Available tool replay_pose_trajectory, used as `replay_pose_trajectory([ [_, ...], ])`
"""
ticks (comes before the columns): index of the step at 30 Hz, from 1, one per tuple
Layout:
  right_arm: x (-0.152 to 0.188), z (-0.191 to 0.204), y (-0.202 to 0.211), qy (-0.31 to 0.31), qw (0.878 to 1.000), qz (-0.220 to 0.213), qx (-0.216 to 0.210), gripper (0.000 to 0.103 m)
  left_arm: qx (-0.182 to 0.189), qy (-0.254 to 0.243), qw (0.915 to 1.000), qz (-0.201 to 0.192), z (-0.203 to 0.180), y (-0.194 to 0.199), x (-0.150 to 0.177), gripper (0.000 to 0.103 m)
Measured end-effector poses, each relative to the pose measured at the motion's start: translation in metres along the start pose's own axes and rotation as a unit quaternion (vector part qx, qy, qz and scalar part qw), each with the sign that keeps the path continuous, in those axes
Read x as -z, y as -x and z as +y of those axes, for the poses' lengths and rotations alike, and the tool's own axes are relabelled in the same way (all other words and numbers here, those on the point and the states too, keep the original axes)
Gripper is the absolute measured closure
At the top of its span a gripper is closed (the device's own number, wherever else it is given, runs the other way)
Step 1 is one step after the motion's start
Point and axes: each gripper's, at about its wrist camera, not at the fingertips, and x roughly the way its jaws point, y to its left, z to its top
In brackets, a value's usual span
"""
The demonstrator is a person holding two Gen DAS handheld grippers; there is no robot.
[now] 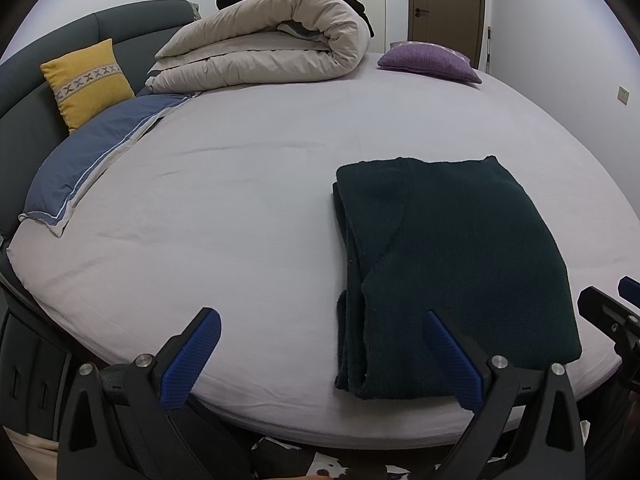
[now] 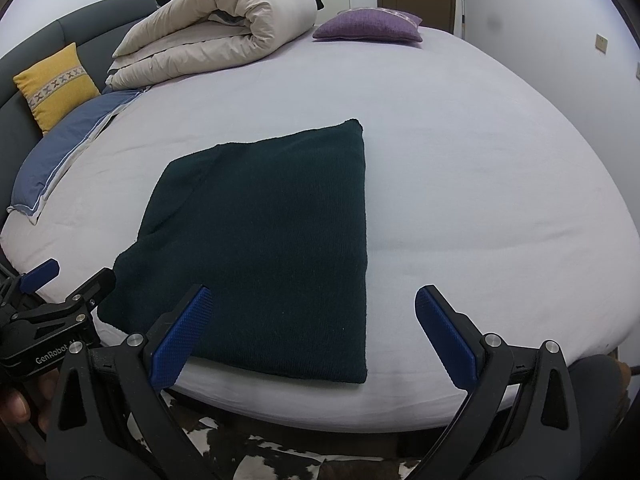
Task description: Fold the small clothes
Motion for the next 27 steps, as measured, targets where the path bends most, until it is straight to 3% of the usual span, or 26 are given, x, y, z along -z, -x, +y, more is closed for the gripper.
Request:
replay_pose_trajectory([
  [27, 0.000, -0.001, -0.012, 0.001, 1.000, 0.013, 0.004, 0.000, 0.009, 0.004, 0.9997, 0.023, 0.006, -0.011, 0.006, 0.000],
])
